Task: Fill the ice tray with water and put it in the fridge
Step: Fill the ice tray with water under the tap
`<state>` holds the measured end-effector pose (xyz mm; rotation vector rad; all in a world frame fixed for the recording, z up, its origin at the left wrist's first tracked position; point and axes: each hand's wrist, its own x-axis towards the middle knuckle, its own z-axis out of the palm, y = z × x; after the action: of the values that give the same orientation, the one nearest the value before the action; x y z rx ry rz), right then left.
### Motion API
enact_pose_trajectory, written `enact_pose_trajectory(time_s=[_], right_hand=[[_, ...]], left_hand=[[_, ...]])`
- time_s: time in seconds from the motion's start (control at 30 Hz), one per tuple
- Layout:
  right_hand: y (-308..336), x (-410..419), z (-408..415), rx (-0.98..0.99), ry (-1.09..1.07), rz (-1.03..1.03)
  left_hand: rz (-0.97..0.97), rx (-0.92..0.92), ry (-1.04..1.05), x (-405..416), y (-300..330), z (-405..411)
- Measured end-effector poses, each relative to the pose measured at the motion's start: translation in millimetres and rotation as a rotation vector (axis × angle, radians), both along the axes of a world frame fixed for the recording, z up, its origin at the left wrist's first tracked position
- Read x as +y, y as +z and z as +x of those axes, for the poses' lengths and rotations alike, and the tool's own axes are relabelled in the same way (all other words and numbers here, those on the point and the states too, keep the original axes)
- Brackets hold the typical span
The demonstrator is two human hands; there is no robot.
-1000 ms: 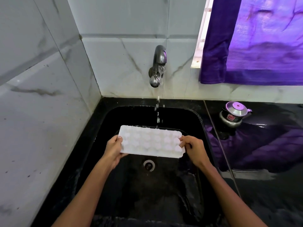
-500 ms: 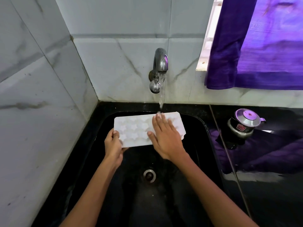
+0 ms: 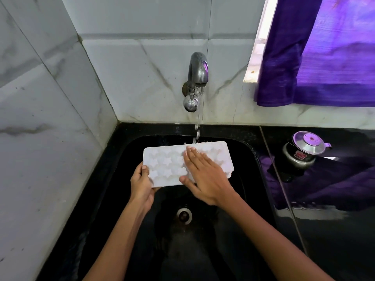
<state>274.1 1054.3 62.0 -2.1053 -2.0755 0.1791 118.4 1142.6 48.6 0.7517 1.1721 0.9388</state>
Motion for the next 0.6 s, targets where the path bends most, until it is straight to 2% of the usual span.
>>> enact_pose_trajectory(time_s=[0.07, 0.23, 0.3, 0.5, 0.6], right_hand=[[-0.9, -5.9, 3.9, -0.015, 0.018, 0.008], [2.5, -1.8, 25.3, 0.008, -0.326, 0.019], [7.1, 4.0, 25.6, 0.013, -0.36, 0.02], [13.2, 0.1, 3.2, -0.005, -0.024, 0.018], [8.8, -10.4, 14.3, -0.056, -0.048, 0.021]], left_hand=[[0.017, 0.006, -0.007, 2.9, 2.0, 0.1], [0.023, 0.006, -0.044, 3.3, 5.7, 4.9], [0.028, 0.0, -0.051, 0.7, 6.3, 9.3], [0.059, -0.007, -0.047, -0.8, 8.1, 14.6], [0.057, -0.01, -0.016, 5.3, 7.6, 7.6]])
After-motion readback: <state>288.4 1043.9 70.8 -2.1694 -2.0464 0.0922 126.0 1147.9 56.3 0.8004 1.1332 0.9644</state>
